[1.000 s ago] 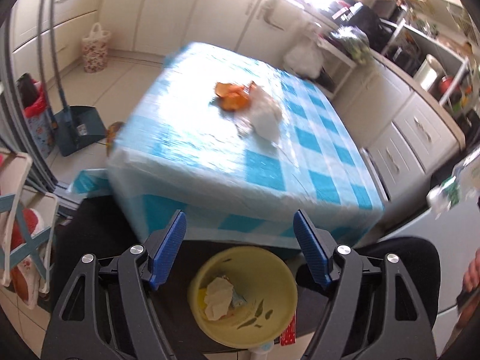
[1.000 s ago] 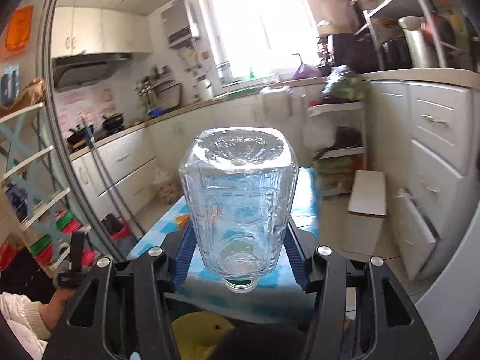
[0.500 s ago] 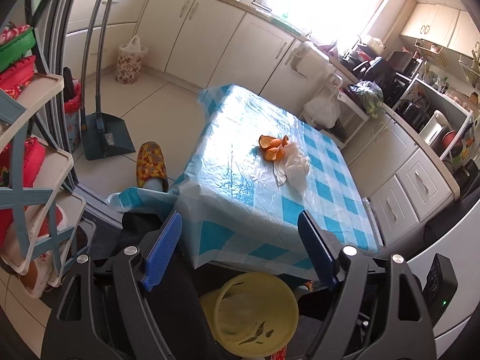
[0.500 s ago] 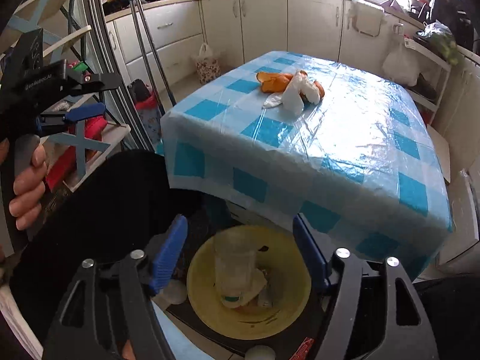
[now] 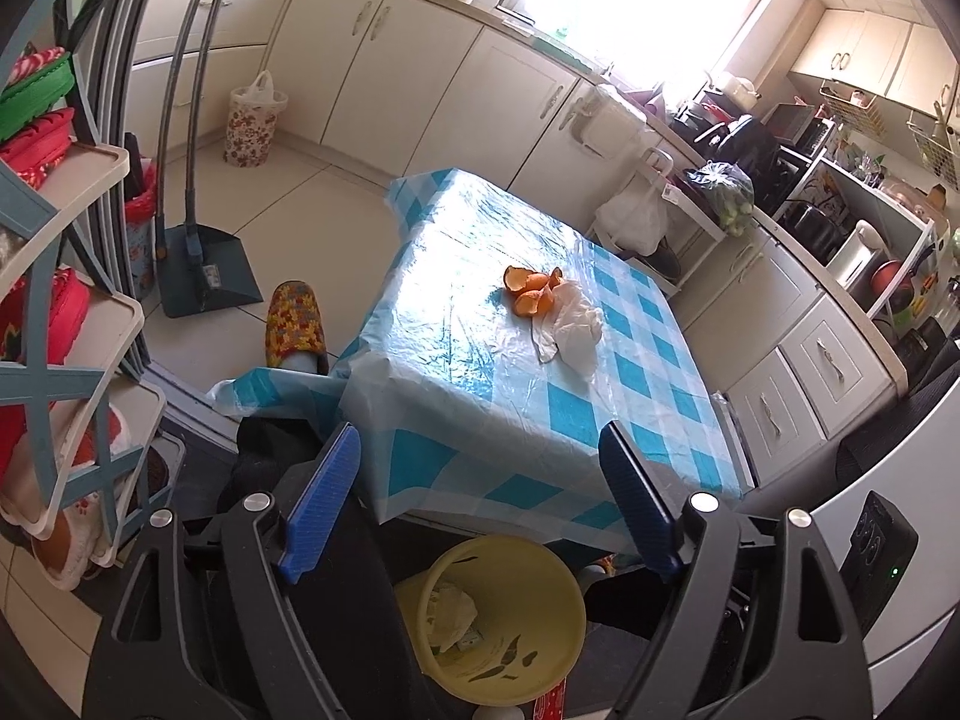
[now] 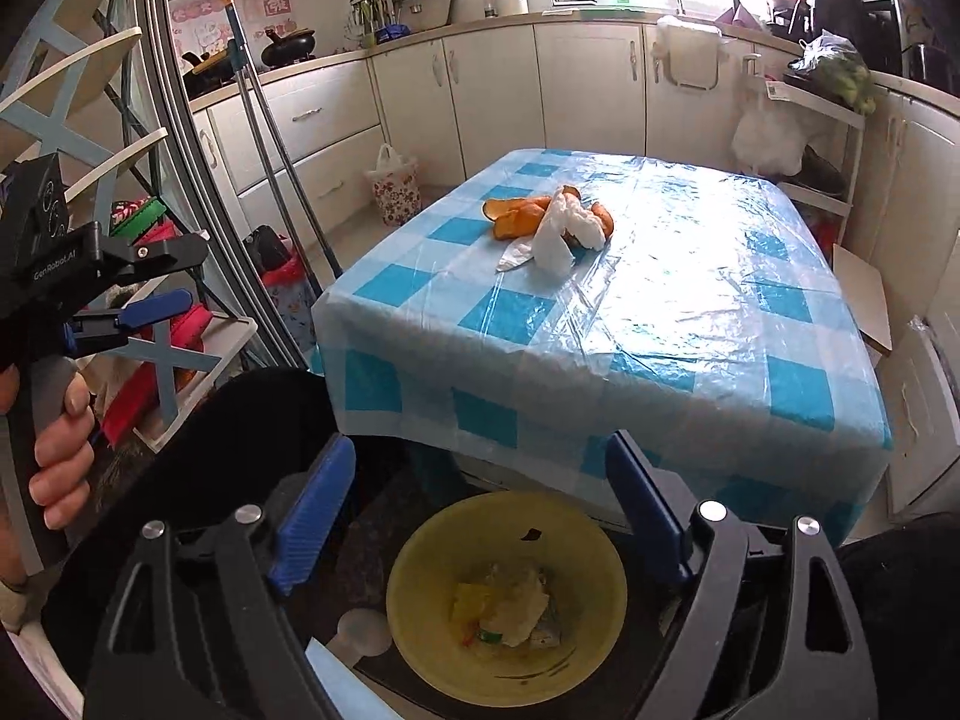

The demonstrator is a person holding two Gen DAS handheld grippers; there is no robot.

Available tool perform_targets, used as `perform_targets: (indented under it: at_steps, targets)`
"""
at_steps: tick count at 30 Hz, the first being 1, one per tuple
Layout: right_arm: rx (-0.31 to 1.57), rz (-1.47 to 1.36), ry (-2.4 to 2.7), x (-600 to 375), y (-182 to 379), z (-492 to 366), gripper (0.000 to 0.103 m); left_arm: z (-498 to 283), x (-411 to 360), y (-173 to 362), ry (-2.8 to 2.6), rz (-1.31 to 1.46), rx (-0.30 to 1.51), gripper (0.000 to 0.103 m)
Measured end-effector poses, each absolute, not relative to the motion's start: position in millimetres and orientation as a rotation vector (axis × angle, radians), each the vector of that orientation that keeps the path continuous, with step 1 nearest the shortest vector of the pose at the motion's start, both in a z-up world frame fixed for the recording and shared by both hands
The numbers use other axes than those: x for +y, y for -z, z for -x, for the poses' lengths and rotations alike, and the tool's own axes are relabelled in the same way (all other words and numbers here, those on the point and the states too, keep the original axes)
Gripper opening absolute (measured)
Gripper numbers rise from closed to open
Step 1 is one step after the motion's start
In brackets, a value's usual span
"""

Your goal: Collect trash

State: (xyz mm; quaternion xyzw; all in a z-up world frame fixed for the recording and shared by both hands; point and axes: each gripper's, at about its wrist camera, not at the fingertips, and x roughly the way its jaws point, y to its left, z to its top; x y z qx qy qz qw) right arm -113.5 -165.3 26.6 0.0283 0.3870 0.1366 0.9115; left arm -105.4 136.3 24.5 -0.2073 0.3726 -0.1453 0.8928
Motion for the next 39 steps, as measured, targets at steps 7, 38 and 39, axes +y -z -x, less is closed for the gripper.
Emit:
perform_targets:
  at_steps: [7, 38, 39]
  targets:
    - [0.781, -0.089, -0.282, -167.5, -27.8, 110.2, 0.084, 101.8, 130.2, -15.8, 0.299, 0.418, 0.797, 0.08]
    - [0.685, -0.309, -0.28, -205.0, -37.5, 105.2, 0.088, -151.0, -2.1, 4.8, 0.313, 0.175, 0.927, 0.08]
    - [0.68, -0.316, -0.278, -207.0, -38.0, 105.1, 0.088, -160.1, -5.6, 7.8, 0.311, 0.166, 0.934, 0.08]
